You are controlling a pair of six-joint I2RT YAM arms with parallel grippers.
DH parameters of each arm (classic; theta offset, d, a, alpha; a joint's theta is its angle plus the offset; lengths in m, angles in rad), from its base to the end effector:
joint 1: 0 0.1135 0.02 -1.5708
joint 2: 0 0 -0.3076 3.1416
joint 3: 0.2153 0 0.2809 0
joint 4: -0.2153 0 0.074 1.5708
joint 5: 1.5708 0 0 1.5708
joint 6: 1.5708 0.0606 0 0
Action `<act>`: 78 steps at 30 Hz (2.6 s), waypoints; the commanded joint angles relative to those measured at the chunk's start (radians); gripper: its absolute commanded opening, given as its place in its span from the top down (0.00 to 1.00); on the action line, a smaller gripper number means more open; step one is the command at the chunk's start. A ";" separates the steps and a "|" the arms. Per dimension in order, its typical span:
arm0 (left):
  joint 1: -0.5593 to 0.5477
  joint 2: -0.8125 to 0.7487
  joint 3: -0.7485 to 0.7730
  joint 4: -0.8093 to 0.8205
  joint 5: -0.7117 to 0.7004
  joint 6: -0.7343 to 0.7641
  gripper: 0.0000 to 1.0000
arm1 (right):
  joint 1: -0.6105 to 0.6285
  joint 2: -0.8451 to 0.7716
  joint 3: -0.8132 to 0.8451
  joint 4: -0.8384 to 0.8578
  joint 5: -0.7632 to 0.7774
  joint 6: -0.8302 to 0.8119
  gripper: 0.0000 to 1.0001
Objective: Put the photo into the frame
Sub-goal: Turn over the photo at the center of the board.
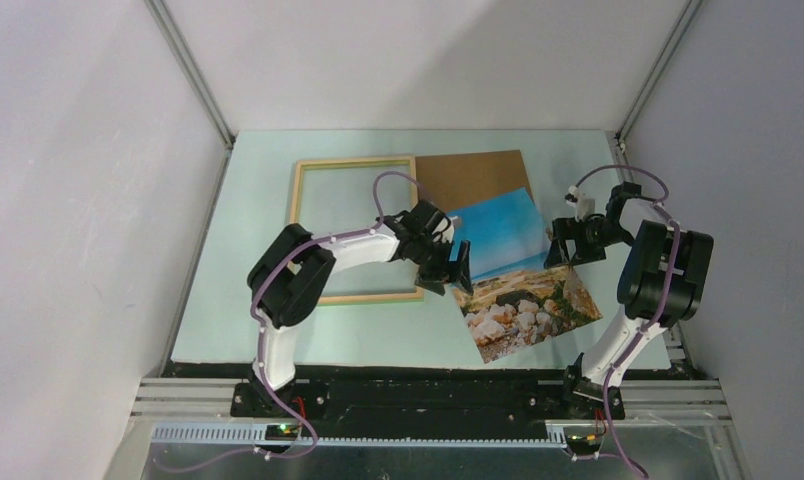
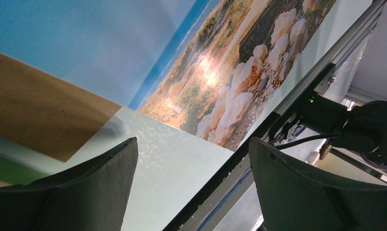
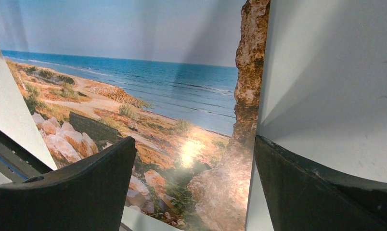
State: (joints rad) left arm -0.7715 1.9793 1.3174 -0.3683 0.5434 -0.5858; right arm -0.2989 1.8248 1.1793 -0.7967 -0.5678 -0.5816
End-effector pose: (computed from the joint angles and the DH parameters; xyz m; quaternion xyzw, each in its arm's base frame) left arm 0.3081 -0.3434 0.1665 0.1574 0.9177 -0.3628 0.0379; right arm 0.3619 -0.0774 0.1700 -0.1528 0.9459 0.2266 0.1749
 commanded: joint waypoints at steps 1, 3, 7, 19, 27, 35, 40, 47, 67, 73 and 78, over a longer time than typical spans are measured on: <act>-0.032 0.027 -0.019 0.082 -0.003 -0.091 0.11 | 0.003 0.041 0.014 -0.030 -0.048 -0.036 0.04; -0.039 0.046 -0.019 0.093 0.002 -0.102 0.11 | 0.004 0.049 0.015 -0.032 -0.060 -0.041 0.05; -0.052 0.072 -0.021 0.114 0.013 -0.112 0.11 | 0.001 0.059 0.019 -0.048 -0.091 -0.050 0.05; -0.055 0.096 -0.034 0.132 0.018 -0.100 0.12 | -0.062 0.049 0.046 -0.170 -0.272 -0.077 0.20; -0.054 0.082 -0.048 0.132 -0.017 -0.068 0.12 | -0.106 0.036 0.067 -0.228 -0.307 -0.111 0.27; -0.053 0.066 -0.055 0.131 -0.043 -0.043 0.12 | -0.171 0.089 0.113 -0.280 -0.376 -0.137 0.33; -0.053 0.064 -0.055 0.126 -0.056 -0.034 0.12 | -0.193 0.125 0.135 -0.284 -0.416 -0.115 0.34; -0.053 0.070 -0.049 0.123 -0.060 -0.028 0.12 | -0.212 0.180 0.158 -0.244 -0.422 -0.027 0.36; -0.052 0.088 -0.029 0.115 -0.042 -0.032 0.12 | -0.246 0.318 0.262 -0.278 -0.420 0.067 0.40; -0.043 0.099 -0.015 0.114 -0.031 -0.030 0.12 | -0.230 0.324 0.259 -0.346 -0.437 -0.014 0.41; -0.040 0.098 -0.011 0.113 -0.038 -0.023 0.13 | -0.223 0.332 0.253 -0.372 -0.461 -0.044 0.43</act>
State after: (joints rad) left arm -0.8169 2.0380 1.2984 -0.2333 0.5980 -0.6716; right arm -0.5320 2.1422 1.4162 -1.1126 -0.9833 -0.5716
